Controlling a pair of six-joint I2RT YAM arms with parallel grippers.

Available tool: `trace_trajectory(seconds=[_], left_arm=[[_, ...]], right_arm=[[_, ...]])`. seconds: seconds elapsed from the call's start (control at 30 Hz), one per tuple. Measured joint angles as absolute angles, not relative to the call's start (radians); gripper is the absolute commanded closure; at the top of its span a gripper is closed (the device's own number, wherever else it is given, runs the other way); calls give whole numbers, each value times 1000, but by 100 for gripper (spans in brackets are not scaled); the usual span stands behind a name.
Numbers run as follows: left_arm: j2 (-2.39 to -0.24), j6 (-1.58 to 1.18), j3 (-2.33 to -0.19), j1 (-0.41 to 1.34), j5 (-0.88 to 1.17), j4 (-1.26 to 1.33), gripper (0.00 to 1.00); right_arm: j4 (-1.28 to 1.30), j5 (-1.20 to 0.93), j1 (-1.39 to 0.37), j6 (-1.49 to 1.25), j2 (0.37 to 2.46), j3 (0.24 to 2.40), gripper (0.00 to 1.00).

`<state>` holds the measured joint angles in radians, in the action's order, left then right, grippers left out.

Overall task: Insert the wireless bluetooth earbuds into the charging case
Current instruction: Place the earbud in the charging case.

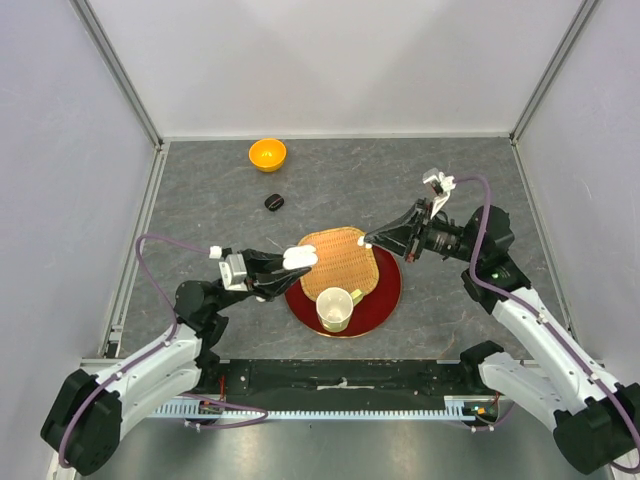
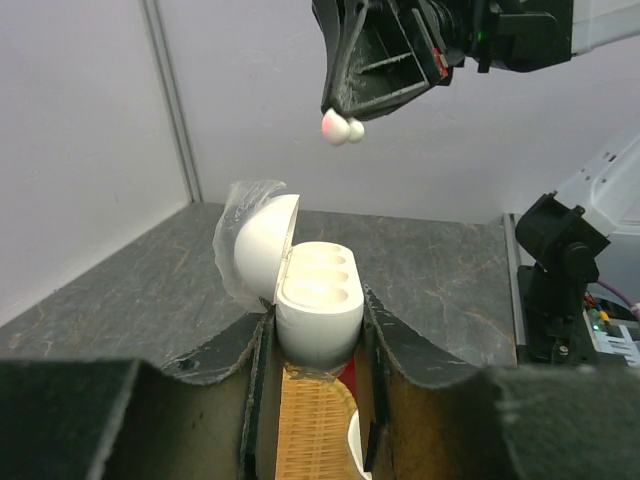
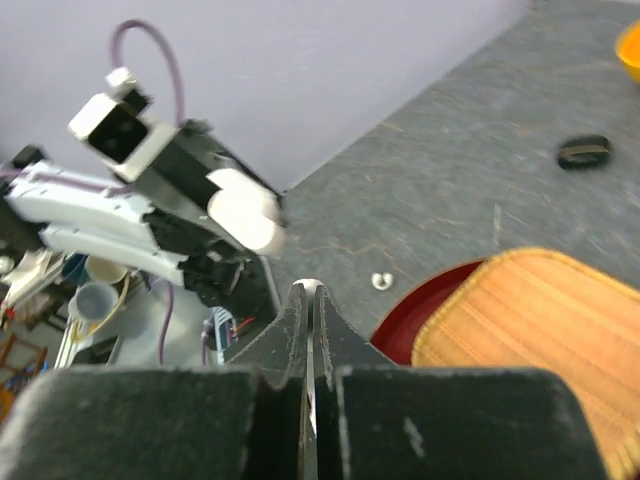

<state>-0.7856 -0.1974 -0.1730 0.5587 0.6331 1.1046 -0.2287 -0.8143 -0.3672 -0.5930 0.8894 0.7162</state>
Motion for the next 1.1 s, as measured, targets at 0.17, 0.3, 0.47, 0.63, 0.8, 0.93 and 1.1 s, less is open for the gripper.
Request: trace_trajectory(seconds=[0.17, 0.3, 0.47, 0.63, 0.8, 0.93, 1.1], left_arm=[[-824, -226, -204, 559, 688, 1140, 98], [-864, -263, -236, 559, 737, 1184, 98], [-928, -334, -273, 559, 792, 1252, 98], [-987, -409, -281, 559, 818, 1286, 98], [-1029, -466, -286, 559, 832, 1290, 98], [-1036, -493, -290, 559, 842, 1291, 98], [-1033, -510, -300, 559, 845, 1294, 98]], right_arm=[[-280, -862, -469, -543, 914, 785, 100], [-269, -885, -556, -471, 958, 850, 100], [-187, -886, -653, -339, 1007, 924, 100], [-119, -867, -687, -234, 1030, 962, 100], [-83, -850, -704, -172, 1046, 973, 100], [-59, -833, -719, -132, 1064, 982, 100], [-32, -810, -739, -94, 1079, 983, 100]])
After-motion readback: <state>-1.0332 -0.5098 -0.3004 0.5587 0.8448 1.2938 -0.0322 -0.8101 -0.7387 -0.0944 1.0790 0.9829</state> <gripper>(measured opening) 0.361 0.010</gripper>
